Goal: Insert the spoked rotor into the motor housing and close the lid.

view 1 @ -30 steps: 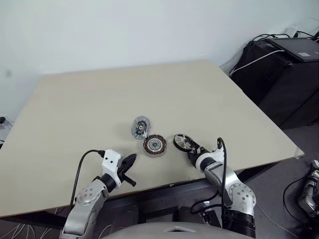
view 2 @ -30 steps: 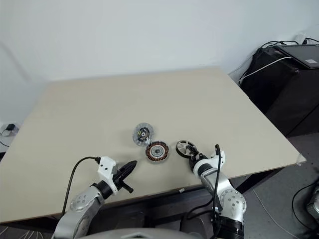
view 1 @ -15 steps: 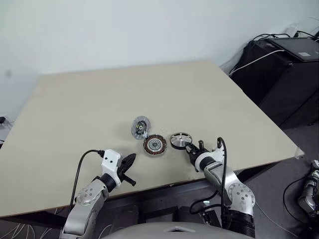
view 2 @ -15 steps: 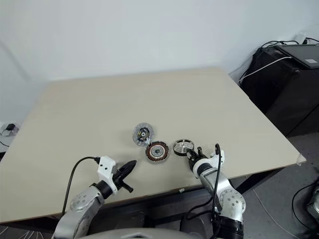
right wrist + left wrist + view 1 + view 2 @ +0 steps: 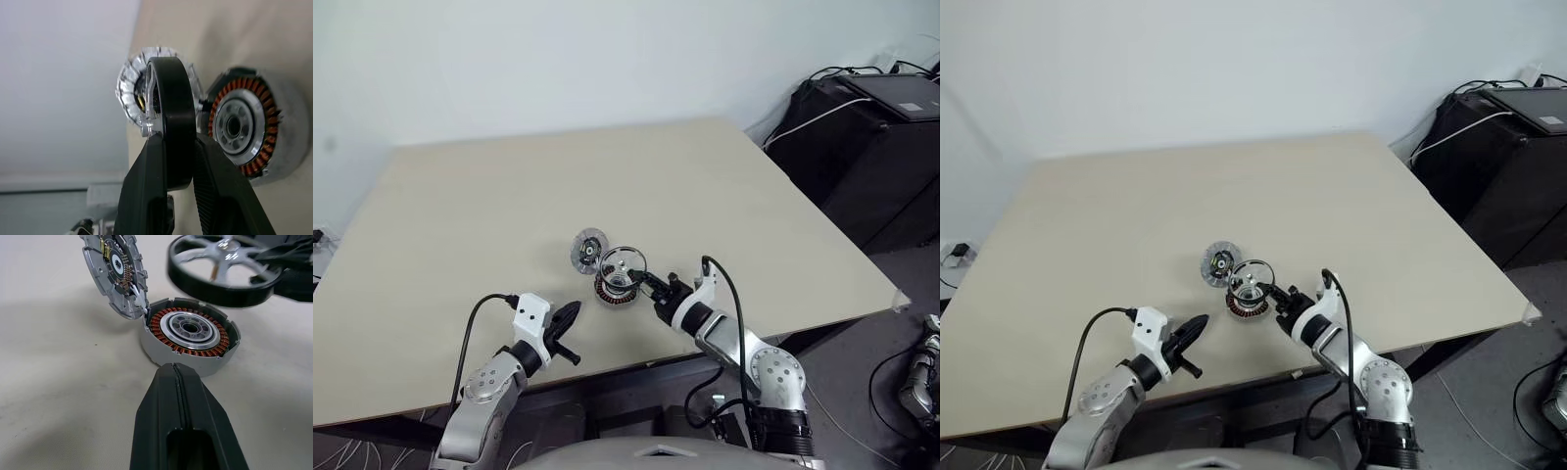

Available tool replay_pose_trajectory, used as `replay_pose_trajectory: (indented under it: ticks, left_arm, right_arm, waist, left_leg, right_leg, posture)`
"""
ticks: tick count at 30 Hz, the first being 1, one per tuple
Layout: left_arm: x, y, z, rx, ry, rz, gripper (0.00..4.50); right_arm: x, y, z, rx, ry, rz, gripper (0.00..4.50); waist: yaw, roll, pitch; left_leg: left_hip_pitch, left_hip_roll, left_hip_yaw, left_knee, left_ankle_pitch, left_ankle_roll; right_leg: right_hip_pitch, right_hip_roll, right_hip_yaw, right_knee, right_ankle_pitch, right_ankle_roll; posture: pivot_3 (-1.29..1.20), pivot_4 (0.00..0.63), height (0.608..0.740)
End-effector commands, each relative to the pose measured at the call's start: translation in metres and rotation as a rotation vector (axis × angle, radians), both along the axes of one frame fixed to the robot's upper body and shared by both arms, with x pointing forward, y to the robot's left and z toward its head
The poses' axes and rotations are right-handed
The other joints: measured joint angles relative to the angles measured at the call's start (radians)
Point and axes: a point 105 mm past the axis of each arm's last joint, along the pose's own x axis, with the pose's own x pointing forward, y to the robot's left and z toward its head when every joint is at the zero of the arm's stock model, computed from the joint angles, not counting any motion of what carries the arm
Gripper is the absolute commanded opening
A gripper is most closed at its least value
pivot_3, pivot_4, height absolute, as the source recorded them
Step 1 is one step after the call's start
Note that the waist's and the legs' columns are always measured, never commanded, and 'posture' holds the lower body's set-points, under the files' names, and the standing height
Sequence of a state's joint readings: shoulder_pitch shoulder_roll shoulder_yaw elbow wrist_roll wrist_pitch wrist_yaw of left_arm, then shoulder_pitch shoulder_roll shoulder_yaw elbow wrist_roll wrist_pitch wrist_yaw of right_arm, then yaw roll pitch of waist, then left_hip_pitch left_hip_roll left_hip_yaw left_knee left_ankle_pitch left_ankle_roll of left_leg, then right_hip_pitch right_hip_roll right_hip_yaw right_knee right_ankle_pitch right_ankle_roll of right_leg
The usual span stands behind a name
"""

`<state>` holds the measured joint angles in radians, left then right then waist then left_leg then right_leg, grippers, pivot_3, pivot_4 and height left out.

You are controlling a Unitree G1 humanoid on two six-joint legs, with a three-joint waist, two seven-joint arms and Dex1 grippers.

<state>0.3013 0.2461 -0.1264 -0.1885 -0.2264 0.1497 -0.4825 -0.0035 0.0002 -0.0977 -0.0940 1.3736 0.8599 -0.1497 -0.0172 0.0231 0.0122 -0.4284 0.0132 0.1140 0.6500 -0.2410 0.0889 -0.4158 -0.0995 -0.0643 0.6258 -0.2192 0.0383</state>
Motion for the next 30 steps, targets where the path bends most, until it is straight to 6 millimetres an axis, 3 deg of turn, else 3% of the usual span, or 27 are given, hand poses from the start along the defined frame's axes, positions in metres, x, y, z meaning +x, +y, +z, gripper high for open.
replay_pose_trajectory:
  ticks: [1,10,30]
  left_arm:
    - [0.003,0.000,0.011,-0.014,-0.044,0.002,0.00]
    - [0.001,0.001,0.011,-0.015,-0.042,0.014,0.00]
    - [0.003,0.002,0.011,-0.015,-0.044,0.015,0.00]
  right_arm:
    - [0.007,0.012,0.009,0.022,-0.047,0.034,0.41]
    - [0.013,0.013,-0.001,-0.006,-0.034,0.030,0.41]
    - [0.008,0.006,-0.018,-0.032,0.024,0.012,0.41]
  waist:
    - [0.000,0.000,0.000]
    - [0.005,-0.001,0.000]
    - [0.004,-0.001,0.000]
  left_leg:
    - [0.000,0.000,0.000,0.000,0.000,0.000]
    - [0.000,0.000,0.000,0.000,0.000,0.000]
    - [0.000,0.000,0.000,0.000,0.000,0.000]
  right_leg:
    - [0.000,0.000,0.000,0.000,0.000,0.000]
    - [0.000,0.000,-0.001,0.000,0.000,0.000]
    - [0.000,0.000,-0.001,0.000,0.000,0.000]
  posture:
    - [0.00,0.000,0.740]
    - [0.00,0.000,0.740]
    - [0.00,0.000,0.740]
